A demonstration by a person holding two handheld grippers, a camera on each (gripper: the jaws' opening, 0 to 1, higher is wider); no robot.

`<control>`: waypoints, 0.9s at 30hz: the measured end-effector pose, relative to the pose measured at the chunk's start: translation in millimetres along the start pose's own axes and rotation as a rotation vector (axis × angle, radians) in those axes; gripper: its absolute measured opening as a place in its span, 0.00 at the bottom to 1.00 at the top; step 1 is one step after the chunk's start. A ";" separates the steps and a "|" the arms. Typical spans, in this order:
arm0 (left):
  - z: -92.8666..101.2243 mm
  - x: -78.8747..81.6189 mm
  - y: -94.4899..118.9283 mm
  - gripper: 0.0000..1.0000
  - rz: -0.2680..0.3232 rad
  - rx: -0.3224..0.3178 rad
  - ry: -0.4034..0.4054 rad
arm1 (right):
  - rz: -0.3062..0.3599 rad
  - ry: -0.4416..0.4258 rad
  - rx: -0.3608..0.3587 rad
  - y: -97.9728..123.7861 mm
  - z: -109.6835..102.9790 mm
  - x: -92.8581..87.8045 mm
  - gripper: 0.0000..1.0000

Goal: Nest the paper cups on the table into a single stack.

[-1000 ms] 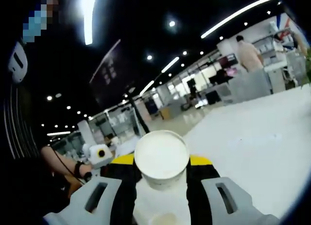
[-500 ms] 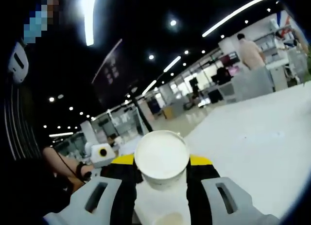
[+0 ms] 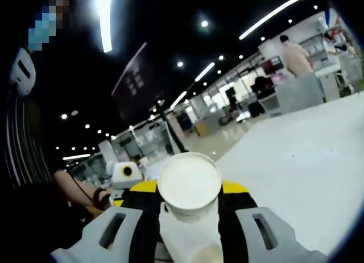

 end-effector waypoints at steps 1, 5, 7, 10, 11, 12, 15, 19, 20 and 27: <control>0.7 0.4 -0.4 0.68 0.004 -0.005 0.008 | -0.004 0.002 0.005 -0.9 -1.8 -0.7 0.36; 3.0 -0.4 -1.5 0.67 -0.004 -0.022 0.016 | -0.016 0.006 0.019 -2.4 -4.5 -3.0 0.36; 3.8 -0.7 -1.9 0.66 -0.005 -0.025 0.023 | -0.015 0.003 0.020 -2.7 -4.7 -3.6 0.36; 5.2 -0.7 -2.2 0.64 -0.002 -0.033 0.031 | -0.013 -0.003 0.022 -2.9 -5.6 -4.5 0.36; 5.8 -0.8 -2.7 0.64 -0.002 -0.036 0.031 | -0.014 -0.005 0.024 -3.0 -6.3 -4.8 0.36; 6.2 -1.2 -3.7 0.64 -0.003 -0.037 0.031 | -0.015 -0.007 0.028 -3.0 -7.3 -5.2 0.36; 9.7 -0.1 -6.7 0.61 -0.004 -0.059 0.042 | -0.016 -0.007 0.036 -2.5 -9.9 -6.3 0.36; 12.9 4.1 -9.9 0.58 0.012 -0.089 0.058 | -0.011 -0.016 0.050 -1.6 -13.1 -8.5 0.36; 13.4 5.5 -10.8 0.59 0.022 -0.092 0.060 | -0.008 -0.018 0.053 -1.2 -13.7 -8.9 0.36; 12.7 8.7 -11.5 0.58 0.068 -0.106 0.109 | -0.002 -0.037 0.083 -2.6 -18.5 -10.5 0.36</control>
Point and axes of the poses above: the point that each gripper's makers call its tool centre point, and the gripper's own axes: y roughly backward along the fingers, z roughly to its right, x roughly out of its top, the point moved 7 cm from there along y, roughly backward along the fingers, and after that the axes turned 5 degrees about -z, right-handed, at the moved point
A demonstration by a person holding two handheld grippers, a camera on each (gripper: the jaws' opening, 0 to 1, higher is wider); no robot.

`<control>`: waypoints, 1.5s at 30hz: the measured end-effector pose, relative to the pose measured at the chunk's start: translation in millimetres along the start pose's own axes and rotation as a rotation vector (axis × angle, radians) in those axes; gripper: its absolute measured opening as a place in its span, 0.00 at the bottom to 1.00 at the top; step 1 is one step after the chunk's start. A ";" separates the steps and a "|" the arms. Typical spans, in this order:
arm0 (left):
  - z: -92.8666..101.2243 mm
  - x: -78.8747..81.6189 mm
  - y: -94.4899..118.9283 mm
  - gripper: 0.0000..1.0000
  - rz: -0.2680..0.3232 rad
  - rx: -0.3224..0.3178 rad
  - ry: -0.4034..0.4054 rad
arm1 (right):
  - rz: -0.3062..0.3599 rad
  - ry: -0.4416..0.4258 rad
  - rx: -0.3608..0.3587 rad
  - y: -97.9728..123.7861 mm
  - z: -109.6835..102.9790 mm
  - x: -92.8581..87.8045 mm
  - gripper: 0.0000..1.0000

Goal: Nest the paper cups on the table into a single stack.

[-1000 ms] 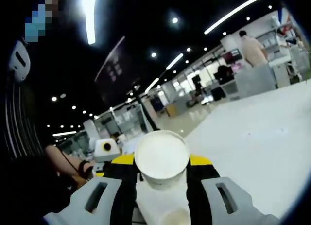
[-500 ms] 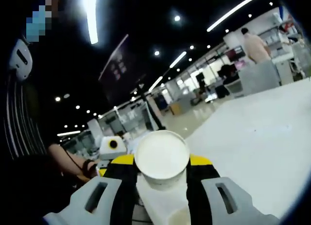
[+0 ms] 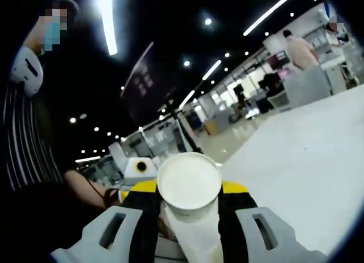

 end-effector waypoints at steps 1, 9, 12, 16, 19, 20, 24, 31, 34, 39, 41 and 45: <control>0.0 0.1 -0.1 0.58 0.000 -0.002 0.001 | 0.002 0.000 0.005 -0.4 -0.7 0.1 0.36; 2.2 4.5 -2.9 0.54 0.013 -0.023 0.006 | -0.003 -0.008 0.032 -5.4 -1.8 -3.3 0.36; 1.6 6.2 -3.5 0.51 0.018 -0.034 0.016 | -0.003 -0.019 0.035 -6.0 -1.1 -4.0 0.36; 2.2 8.0 -4.3 0.47 0.027 -0.049 0.028 | -0.016 -0.022 0.052 -7.5 -2.9 -6.4 0.36; 1.8 9.6 -3.9 0.41 0.029 -0.067 0.040 | -0.017 -0.032 0.059 -8.0 -3.3 -8.2 0.36; 1.7 10.0 -3.6 0.39 0.030 -0.069 0.042 | -0.013 -0.038 0.064 -8.3 -3.7 -8.5 0.36; 2.8 11.5 -2.6 0.33 0.034 -0.086 0.056 | -0.008 -0.049 0.076 -9.4 -5.6 -9.3 0.36; 3.9 11.2 -1.8 0.26 0.035 -0.102 0.080 | -0.004 -0.061 0.085 -9.2 -6.3 -11.0 0.36; 4.7 11.3 -2.1 0.24 0.033 -0.109 0.086 | -0.003 -0.062 0.088 -8.7 -6.6 -11.1 0.36; 6.3 13.3 -2.5 0.22 0.035 -0.117 0.090 | 0.005 -0.065 0.092 -7.4 -6.6 -10.2 0.36; 7.0 14.6 -2.7 0.21 0.033 -0.118 0.084 | 0.008 -0.067 0.093 -7.7 -6.8 -10.0 0.36; 8.8 17.5 -2.3 0.20 0.040 -0.122 0.077 | 0.014 -0.066 0.094 -7.6 -8.7 -7.6 0.36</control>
Point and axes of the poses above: the point that each gripper's makers call its tool centre point, and the gripper's own axes: y roughly backward along the fingers, z roughly to its right, x roughly out of its top, the point moved 7 cm from there along y, roughly backward along the fingers, and after that the axes turned 5 degrees about -z, right-handed, at the moved point
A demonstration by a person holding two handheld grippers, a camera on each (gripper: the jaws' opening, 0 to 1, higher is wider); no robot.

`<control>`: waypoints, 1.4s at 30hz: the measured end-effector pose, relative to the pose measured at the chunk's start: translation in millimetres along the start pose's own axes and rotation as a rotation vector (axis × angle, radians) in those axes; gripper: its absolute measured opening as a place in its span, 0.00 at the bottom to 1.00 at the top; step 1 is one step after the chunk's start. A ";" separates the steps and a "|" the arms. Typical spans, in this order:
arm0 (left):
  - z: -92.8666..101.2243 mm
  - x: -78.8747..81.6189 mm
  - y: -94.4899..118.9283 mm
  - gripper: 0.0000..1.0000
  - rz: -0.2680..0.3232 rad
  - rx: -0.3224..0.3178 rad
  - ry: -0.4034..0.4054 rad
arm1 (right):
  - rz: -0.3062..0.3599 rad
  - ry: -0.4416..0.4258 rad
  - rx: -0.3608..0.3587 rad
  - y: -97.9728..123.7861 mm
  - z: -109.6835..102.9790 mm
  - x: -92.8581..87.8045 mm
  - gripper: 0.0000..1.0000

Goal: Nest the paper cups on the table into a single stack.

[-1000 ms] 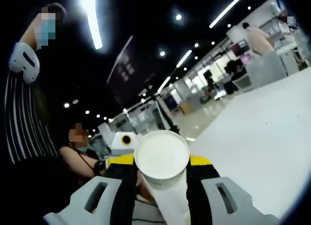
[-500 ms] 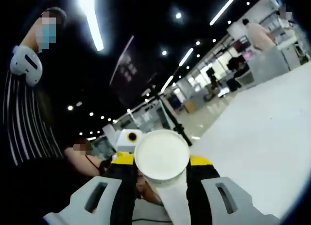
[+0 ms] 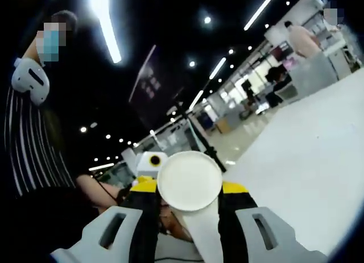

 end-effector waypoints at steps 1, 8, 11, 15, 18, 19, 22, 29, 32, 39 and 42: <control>0.8 0.6 -0.2 0.19 0.002 -0.001 -0.002 | 0.002 0.002 0.001 0.2 -0.9 0.6 0.36; 1.6 0.3 -0.5 0.18 -0.006 -0.002 0.002 | 0.002 0.002 -0.001 2.2 0.4 -0.8 0.36; 2.1 0.0 -0.6 0.17 -0.007 -0.002 0.004 | 0.003 0.004 -0.002 2.8 0.0 -1.3 0.36; 2.5 -0.2 0.8 0.16 -0.009 -0.003 0.005 | 0.004 0.002 0.001 2.8 -0.4 -1.7 0.36; 1.4 0.2 4.6 0.11 -0.011 0.012 -0.007 | 0.003 -0.003 0.007 2.5 -1.4 -1.5 0.36; 1.3 0.9 6.6 0.11 -0.009 0.015 -0.015 | 0.003 -0.002 0.008 2.4 -1.7 -1.3 0.36; 0.9 2.1 9.3 0.10 0.004 0.016 -0.004 | 0.005 -0.003 0.007 2.7 -1.5 -0.7 0.36; 0.4 2.8 12.1 0.09 0.009 0.017 0.013 | -0.002 -0.006 0.008 2.6 -1.8 -2.1 0.36; -0.1 2.4 12.3 0.08 0.006 0.015 0.021 | -0.004 -0.010 0.008 2.9 -1.2 -3.0 0.36; -1.9 0.5 11.2 0.07 0.002 0.006 0.055 | 0.000 -0.026 0.010 3.9 0.8 -6.6 0.36; -1.6 0.0 11.3 0.06 -0.004 0.000 0.064 | 0.003 -0.039 0.013 4.7 2.1 -9.6 0.36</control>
Point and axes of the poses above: the point that each gripper's makers call its tool centre point, and the gripper's own axes: y roughly backward along the fingers, z roughly to its right, x roughly out of its top, the point moved 7 cm from there along y, roughly backward along the fingers, and after that the axes turned 5 degrees about -z, right-handed, at the moved point
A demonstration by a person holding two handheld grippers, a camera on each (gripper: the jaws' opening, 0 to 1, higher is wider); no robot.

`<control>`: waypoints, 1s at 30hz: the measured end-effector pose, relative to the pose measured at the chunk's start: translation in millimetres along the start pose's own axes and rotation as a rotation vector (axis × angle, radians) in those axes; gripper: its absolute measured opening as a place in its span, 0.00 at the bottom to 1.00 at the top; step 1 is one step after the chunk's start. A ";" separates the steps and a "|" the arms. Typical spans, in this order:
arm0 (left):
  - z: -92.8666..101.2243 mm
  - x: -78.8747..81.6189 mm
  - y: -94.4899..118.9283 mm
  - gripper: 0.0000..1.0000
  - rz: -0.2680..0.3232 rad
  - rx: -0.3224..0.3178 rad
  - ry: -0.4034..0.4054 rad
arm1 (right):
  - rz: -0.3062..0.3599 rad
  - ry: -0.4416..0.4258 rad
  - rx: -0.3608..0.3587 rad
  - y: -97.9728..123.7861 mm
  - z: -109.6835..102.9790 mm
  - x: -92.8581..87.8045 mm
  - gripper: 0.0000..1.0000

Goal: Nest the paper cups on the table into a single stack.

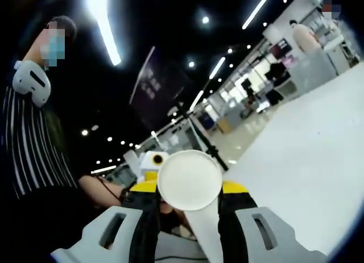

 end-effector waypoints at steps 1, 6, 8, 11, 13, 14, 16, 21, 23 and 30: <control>0.4 0.0 -0.1 0.06 -0.004 -0.004 0.004 | 0.001 -0.002 0.001 0.1 0.0 -0.2 0.36; 3.8 2.0 -1.4 0.02 -0.014 -0.029 0.024 | 0.006 -0.019 0.022 0.5 -0.1 0.7 0.36; 4.9 3.0 -2.9 0.00 -0.019 -0.039 0.026 | 0.009 -0.024 0.026 1.1 1.2 0.9 0.36; 6.0 5.9 -4.5 0.00 -0.024 -0.039 0.033 | 0.030 -0.033 0.037 2.1 1.5 2.1 0.36; 7.4 7.5 -6.0 0.00 -0.032 -0.042 0.026 | 0.037 -0.031 0.041 2.8 1.3 2.2 0.36; 7.5 8.0 -6.7 0.00 -0.039 -0.040 0.021 | 0.041 -0.030 0.042 3.1 1.3 2.3 0.36; 8.1 8.9 -7.7 0.00 -0.053 -0.039 0.024 | 0.045 -0.030 0.045 3.5 1.5 2.0 0.36; 10.7 9.7 -11.3 0.00 -0.070 -0.031 -0.016 | 0.050 -0.010 0.041 6.8 2.0 3.7 0.37; 10.1 9.7 -12.1 0.00 -0.074 -0.029 -0.018 | 0.053 -0.007 0.035 8.1 2.4 4.0 0.37; 10.7 9.1 -14.5 0.00 -0.090 -0.028 -0.025 | 0.054 0.020 0.017 12.0 3.1 4.1 0.38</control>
Point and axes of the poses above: the point that each gripper's makers call its tool centre point, and the gripper's own axes: y roughly backward along the fingers, z roughly to its right, x roughly out of its top, the point moved 7 cm from there along y, roughly backward along the fingers, and after that the axes turned 5 degrees about -z, right-handed, at the moved point
